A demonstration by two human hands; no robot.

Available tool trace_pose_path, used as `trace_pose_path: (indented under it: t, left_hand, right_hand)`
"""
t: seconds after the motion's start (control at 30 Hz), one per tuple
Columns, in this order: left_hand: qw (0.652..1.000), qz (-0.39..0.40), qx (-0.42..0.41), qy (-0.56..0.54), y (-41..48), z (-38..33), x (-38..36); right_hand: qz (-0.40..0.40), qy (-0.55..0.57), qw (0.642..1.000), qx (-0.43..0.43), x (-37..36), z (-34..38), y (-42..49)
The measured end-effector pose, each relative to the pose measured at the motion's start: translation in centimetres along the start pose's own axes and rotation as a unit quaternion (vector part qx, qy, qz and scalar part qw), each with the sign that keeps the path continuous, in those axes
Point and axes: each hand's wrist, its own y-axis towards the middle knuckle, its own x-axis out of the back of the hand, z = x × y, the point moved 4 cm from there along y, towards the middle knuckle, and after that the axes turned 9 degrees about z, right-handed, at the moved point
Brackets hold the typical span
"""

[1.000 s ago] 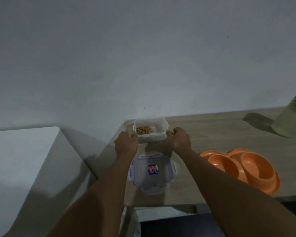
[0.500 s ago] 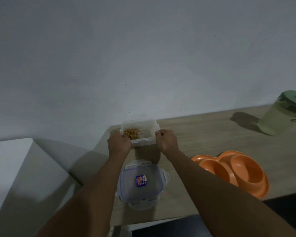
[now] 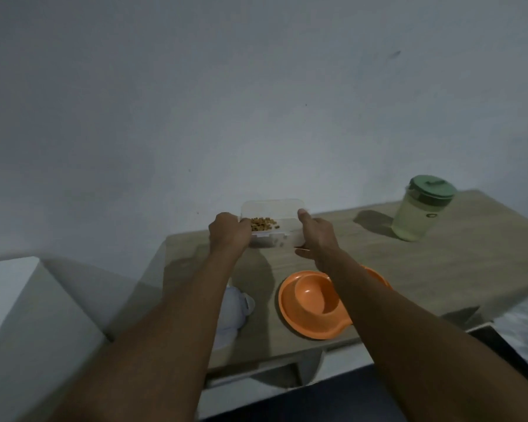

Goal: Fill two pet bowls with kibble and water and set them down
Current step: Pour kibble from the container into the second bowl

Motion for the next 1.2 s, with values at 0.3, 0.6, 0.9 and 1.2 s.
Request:
trace_pose_path:
  t: [0.3, 0.6, 0.9, 1.2]
  left_hand:
    - [0.99, 0.011, 0.054, -0.127, -4.5, -1.2, -8.8]
    - [0.964, 0.043, 0.107, -0.24, -9.3, -1.0, -13.2]
    - [0.961, 0.109, 0.104, -0.231, -9.7, 0.6, -13.6]
    - [0.982, 0.163, 0.078, 0.053, -10.5, 4.9, -13.6]
  right_hand:
    - [0.083, 0.091, 0.992, -0.04, 9.8, -2.1, 0.1]
    - [0.151, 0.117, 0.98, -0.061, 13.0, -4.7, -1.4]
    - [0.113, 0.092, 0.988, -0.042, 13.2, -6.1, -2.5]
    - [0.037, 0.058, 0.997, 0.023, 14.9, -6.2, -2.7]
